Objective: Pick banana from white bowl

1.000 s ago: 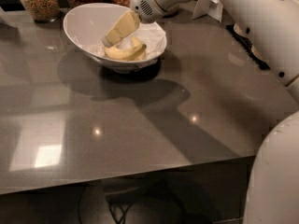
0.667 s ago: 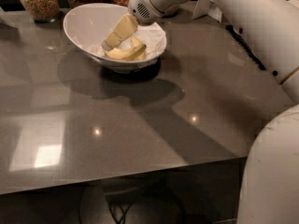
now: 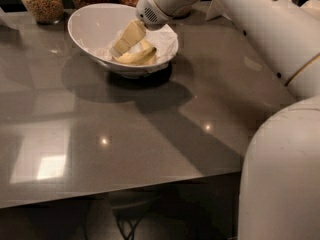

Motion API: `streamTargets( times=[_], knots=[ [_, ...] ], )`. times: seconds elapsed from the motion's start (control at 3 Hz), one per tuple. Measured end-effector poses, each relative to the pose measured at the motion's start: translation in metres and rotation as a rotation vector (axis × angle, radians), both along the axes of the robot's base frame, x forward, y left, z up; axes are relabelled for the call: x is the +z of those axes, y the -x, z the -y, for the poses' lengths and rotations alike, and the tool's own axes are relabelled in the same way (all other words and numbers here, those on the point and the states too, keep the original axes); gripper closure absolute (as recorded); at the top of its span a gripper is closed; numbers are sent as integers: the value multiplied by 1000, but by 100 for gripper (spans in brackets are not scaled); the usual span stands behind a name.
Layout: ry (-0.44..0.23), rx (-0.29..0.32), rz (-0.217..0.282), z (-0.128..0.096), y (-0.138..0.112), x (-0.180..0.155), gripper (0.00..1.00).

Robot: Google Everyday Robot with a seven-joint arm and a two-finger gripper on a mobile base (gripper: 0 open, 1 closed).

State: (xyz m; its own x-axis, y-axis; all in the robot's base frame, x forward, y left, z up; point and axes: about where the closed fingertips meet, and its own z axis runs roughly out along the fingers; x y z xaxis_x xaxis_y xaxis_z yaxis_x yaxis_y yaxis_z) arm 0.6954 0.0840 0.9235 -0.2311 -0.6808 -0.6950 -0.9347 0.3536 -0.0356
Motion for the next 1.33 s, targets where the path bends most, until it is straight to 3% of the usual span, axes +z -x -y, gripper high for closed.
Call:
streamTargets(
  times=[0.33, 0.67, 1.33],
  knots=[
    [10, -5, -10, -1, -9, -7, 24],
    [12, -7, -30, -1, -14, -15, 34],
    [20, 20, -136, -12, -1, -51, 33]
  ],
)
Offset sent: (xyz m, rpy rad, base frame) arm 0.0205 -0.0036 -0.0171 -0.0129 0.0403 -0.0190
